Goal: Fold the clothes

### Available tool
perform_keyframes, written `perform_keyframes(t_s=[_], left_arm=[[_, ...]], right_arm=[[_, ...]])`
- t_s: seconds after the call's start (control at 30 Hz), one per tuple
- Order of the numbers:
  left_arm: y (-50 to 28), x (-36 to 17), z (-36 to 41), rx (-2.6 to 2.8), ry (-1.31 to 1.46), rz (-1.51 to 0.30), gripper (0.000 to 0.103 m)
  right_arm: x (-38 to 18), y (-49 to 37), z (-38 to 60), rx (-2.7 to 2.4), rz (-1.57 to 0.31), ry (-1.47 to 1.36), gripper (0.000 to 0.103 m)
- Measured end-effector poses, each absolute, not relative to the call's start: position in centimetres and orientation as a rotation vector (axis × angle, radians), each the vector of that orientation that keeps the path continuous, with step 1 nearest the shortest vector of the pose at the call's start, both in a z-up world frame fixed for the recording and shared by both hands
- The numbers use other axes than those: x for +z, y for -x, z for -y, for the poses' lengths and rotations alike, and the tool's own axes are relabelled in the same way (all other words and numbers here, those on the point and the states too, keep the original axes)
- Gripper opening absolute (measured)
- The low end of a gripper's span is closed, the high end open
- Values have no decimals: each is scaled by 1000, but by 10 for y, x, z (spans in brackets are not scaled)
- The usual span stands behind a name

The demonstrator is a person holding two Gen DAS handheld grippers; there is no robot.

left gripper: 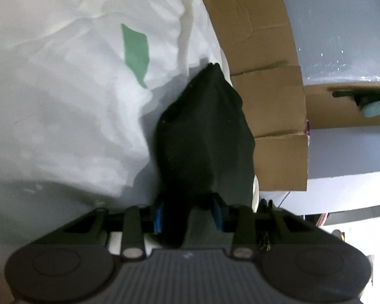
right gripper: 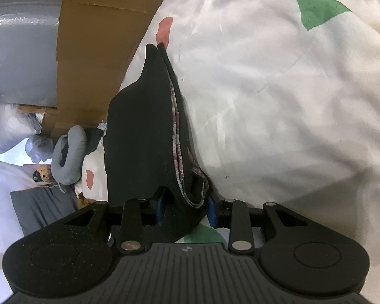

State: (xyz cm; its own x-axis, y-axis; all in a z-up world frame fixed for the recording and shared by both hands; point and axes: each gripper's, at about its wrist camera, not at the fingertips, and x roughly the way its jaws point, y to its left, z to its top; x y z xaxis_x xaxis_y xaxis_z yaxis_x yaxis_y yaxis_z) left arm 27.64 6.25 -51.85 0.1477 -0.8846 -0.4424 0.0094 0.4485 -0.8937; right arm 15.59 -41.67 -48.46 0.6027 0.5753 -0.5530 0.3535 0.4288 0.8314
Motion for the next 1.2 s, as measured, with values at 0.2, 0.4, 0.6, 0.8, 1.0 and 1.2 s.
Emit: perform_keyframes(t_s=[0.2,0.4,0.6,0.8,1.0,1.2], left_arm=[[-273,-517,-62,-802,841,-1275,9],[-267,-499,-62,-759,775,-1273,7],[-264,-477,-59,-708,709,-1293,7],[-257,-465,-58,-667,694,-1306,6],[-243,-454,-66,-637,682,-1326,6],[-232,-452,-80,-575,671,-1373,6]], right_arm=[[-483,-160,414,187,-995,-1144,17],[-472,-164,411,185,-1022,-1058,9],[-463,-161,410,184,-1027,-1035,8],[-454,-156,411,193,-1029,-1029,8],[-449,-148,406,210,-1050,-1025,8],[-438,-138,396,252,-1085,-996,8]])
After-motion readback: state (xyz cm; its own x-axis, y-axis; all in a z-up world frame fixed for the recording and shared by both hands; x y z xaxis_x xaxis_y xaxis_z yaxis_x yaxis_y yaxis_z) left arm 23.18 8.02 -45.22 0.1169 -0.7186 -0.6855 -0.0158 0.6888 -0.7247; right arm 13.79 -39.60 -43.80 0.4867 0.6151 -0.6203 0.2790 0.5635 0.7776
